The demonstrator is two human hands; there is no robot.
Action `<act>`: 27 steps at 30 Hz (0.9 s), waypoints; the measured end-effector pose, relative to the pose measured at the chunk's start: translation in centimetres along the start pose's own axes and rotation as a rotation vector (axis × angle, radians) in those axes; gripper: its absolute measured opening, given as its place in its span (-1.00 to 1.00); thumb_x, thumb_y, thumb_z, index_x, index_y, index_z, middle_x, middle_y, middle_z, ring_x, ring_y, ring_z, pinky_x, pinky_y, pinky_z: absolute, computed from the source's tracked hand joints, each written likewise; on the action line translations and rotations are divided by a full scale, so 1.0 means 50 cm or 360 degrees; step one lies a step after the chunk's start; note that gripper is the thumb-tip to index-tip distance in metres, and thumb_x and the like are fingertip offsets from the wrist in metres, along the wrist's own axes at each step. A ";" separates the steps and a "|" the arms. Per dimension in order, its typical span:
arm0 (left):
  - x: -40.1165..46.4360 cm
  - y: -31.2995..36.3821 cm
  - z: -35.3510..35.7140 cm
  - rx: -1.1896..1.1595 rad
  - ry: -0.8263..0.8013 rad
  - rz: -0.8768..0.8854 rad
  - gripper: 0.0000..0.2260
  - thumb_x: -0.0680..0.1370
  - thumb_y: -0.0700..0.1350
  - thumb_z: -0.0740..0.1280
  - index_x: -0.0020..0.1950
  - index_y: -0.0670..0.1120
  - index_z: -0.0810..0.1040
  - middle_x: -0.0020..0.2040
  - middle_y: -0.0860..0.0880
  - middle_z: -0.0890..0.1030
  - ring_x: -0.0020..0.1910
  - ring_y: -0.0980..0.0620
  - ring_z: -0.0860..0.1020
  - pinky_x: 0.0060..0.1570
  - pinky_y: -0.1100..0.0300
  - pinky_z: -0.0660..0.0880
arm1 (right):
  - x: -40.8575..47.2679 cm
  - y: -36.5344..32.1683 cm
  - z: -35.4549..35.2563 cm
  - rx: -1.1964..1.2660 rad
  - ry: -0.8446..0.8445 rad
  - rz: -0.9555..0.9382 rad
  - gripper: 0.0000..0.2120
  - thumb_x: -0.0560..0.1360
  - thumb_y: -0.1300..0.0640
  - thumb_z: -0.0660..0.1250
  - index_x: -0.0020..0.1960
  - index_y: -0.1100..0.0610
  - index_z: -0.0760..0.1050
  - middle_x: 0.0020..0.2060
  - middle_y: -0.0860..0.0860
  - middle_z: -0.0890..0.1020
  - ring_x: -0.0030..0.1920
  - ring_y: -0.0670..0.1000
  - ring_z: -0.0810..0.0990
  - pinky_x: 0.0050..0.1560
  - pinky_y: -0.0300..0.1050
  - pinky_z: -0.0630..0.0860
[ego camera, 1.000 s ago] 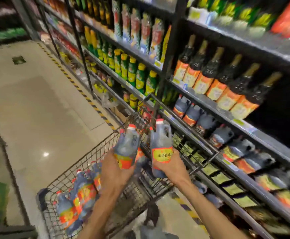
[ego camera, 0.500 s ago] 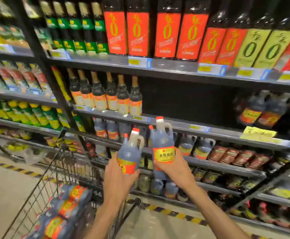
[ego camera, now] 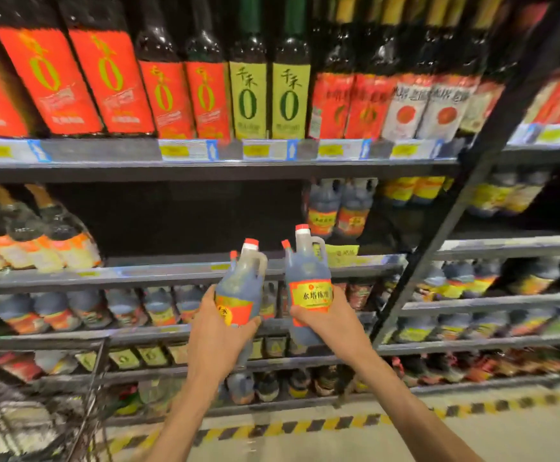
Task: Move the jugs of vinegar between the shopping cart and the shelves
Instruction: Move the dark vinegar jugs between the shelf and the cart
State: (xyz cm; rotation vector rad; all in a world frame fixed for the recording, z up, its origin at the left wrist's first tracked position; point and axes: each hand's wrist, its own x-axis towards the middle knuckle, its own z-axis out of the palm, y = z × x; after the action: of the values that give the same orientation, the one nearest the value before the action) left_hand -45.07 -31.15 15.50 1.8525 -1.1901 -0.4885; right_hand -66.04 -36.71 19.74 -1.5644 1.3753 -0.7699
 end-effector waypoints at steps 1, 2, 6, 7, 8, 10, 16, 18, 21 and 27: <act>0.015 0.018 0.019 0.0008 -0.0021 0.0022 -0.25 0.21 0.29 0.51 0.34 0.18 0.35 0.14 0.08 0.64 0.05 -0.04 0.64 -0.04 -0.07 0.61 | 0.008 0.005 -0.024 0.0005 0.0035 0.0032 -0.82 0.42 0.13 0.55 -0.18 0.11 0.55 -0.32 0.05 0.67 -0.28 0.01 0.66 -0.18 0.11 0.59; 0.032 0.037 0.035 0.0015 -0.0040 0.0030 -0.27 0.22 0.28 0.52 0.32 0.21 0.34 0.13 0.09 0.64 0.04 -0.03 0.64 -0.05 -0.06 0.61 | 0.017 0.013 -0.047 0.0001 0.0061 0.0073 -0.80 0.42 0.12 0.56 -0.20 0.08 0.52 -0.34 0.02 0.65 -0.33 -0.08 0.64 -0.21 0.04 0.58; 0.114 0.085 0.097 -0.0006 -0.0089 0.0096 -0.43 0.30 0.18 0.54 0.19 0.29 0.33 0.08 0.16 0.60 0.03 0.02 0.62 -0.04 -0.08 0.60 | 0.076 0.052 -0.116 -0.0034 0.0135 0.0125 -0.72 0.37 -0.04 0.55 -0.07 0.09 0.59 -0.25 0.04 0.70 -0.23 0.00 0.70 -0.12 0.16 0.64; 0.134 0.100 0.108 -0.0014 -0.0092 0.0118 -0.42 0.32 0.16 0.56 0.19 0.28 0.31 0.08 0.19 0.58 0.04 0.03 0.60 -0.02 -0.07 0.59 | 0.090 0.061 -0.128 -0.0017 0.0164 0.0134 -0.69 0.34 -0.09 0.55 -0.03 0.05 0.59 -0.22 0.01 0.71 -0.21 -0.01 0.71 -0.10 0.16 0.65; 0.155 0.115 0.120 -0.0014 -0.0084 0.0136 -0.39 0.34 0.13 0.58 0.22 0.29 0.28 0.09 0.21 0.55 0.05 0.05 0.59 0.00 -0.05 0.58 | 0.104 0.066 -0.139 0.0011 0.0203 0.0163 -0.66 0.34 -0.12 0.56 0.01 -0.01 0.58 -0.19 -0.03 0.72 -0.18 -0.04 0.71 -0.07 0.13 0.66; 0.199 0.138 0.141 -0.0031 -0.0048 0.0160 -0.33 0.34 0.11 0.59 0.32 0.24 0.28 0.14 0.19 0.51 0.09 0.05 0.55 0.03 -0.04 0.57 | 0.131 0.071 -0.160 0.0026 0.0300 0.0168 -0.68 0.37 -0.10 0.58 0.02 -0.06 0.54 -0.16 -0.08 0.71 -0.15 -0.09 0.70 -0.05 0.05 0.65; 0.319 0.186 0.211 0.0064 0.0028 0.0049 -0.21 0.32 0.22 0.56 0.38 -0.10 0.32 0.14 -0.07 0.56 0.12 -0.14 0.57 0.04 -0.12 0.58 | 0.224 0.091 -0.219 0.0061 0.0408 0.0150 -0.64 0.41 -0.14 0.56 0.11 -0.06 0.55 -0.12 -0.09 0.72 -0.18 -0.18 0.69 -0.13 -0.06 0.60; 0.358 0.191 0.237 0.0062 0.0013 -0.0006 -0.13 0.30 0.30 0.52 0.36 -0.27 0.40 0.04 -0.07 0.62 -0.03 -0.08 0.60 -0.12 0.00 0.60 | 0.251 0.098 -0.229 0.0065 0.0451 0.0155 -0.56 0.40 -0.17 0.56 0.18 -0.05 0.53 -0.07 -0.08 0.71 -0.15 -0.17 0.69 -0.16 -0.15 0.56; 0.404 0.169 0.286 0.0145 -0.0054 0.0000 -0.03 0.29 0.48 0.38 0.13 -0.46 0.52 -0.30 -0.11 0.61 -0.25 -0.12 0.64 -0.48 0.15 0.36 | 0.291 0.107 -0.241 0.0099 0.0533 0.0114 -0.50 0.40 -0.15 0.57 0.24 -0.04 0.50 -0.01 -0.09 0.70 -0.07 -0.13 0.70 -0.13 -0.19 0.55; 0.376 0.204 0.319 -0.0022 -0.0027 0.0056 -0.42 0.47 0.16 0.53 -0.04 -0.40 0.56 -0.33 -0.12 0.58 -0.28 -0.13 0.61 -0.35 0.14 0.48 | 0.336 0.113 -0.255 0.0148 0.0649 0.0076 -0.31 0.41 -0.15 0.57 0.41 -0.06 0.34 0.11 -0.15 0.62 0.03 -0.18 0.63 -0.05 -0.22 0.55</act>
State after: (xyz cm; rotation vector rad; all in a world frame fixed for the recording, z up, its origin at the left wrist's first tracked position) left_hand -52.90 -56.60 17.25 1.8161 -1.2258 -0.4924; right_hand -76.48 -55.82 18.17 -1.3426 1.6330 -1.1518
